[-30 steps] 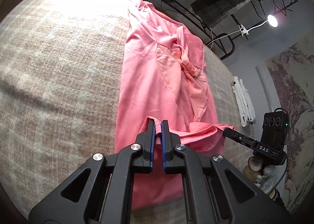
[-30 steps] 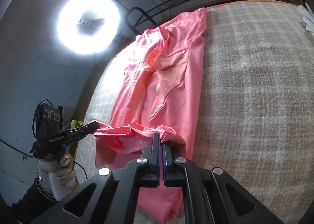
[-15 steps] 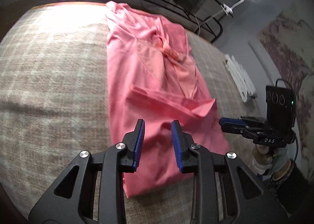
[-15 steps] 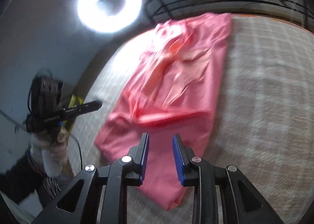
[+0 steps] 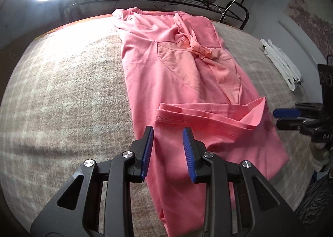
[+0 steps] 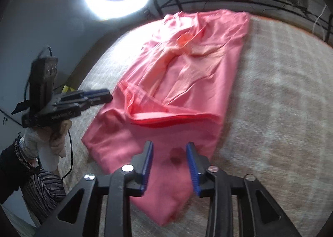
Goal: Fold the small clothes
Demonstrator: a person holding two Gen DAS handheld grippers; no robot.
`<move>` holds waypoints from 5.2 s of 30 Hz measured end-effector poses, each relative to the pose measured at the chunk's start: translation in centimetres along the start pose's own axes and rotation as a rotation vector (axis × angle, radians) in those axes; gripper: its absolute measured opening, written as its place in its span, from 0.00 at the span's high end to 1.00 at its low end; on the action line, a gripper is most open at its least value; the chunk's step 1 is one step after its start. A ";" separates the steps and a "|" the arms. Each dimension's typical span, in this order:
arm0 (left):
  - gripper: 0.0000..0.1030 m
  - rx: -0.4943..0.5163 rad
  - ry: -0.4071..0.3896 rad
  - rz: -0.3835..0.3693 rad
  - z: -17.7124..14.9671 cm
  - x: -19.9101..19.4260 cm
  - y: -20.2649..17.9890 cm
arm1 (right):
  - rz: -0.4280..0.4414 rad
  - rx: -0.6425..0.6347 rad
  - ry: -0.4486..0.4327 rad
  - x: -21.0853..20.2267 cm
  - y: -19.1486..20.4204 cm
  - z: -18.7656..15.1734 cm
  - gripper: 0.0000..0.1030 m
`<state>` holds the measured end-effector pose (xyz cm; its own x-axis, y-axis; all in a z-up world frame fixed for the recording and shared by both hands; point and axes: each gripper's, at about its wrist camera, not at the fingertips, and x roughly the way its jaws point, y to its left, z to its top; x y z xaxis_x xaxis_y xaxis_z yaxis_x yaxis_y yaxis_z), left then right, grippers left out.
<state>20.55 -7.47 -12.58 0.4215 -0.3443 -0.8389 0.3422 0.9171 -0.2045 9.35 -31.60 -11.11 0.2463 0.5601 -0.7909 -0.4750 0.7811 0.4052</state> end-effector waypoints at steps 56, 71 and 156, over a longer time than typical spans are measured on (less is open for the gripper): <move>0.61 -0.060 -0.078 -0.127 15.5 4.6 1.9 | -0.101 0.159 -0.182 0.9 -9.1 10.2 0.65; 0.99 0.039 -0.041 -0.155 21.6 13.1 -2.3 | 0.046 0.312 -0.238 3.5 -15.6 12.2 0.65; 1.00 -0.246 -0.285 -0.246 23.8 6.6 12.8 | 0.127 0.162 -0.310 6.2 -15.0 25.7 0.97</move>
<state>47.72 -2.77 -8.76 0.5790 -0.5682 -0.5847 0.2657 0.8095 -0.5235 39.71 -32.76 -10.35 0.4497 0.6929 -0.5636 -0.3843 0.7197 0.5782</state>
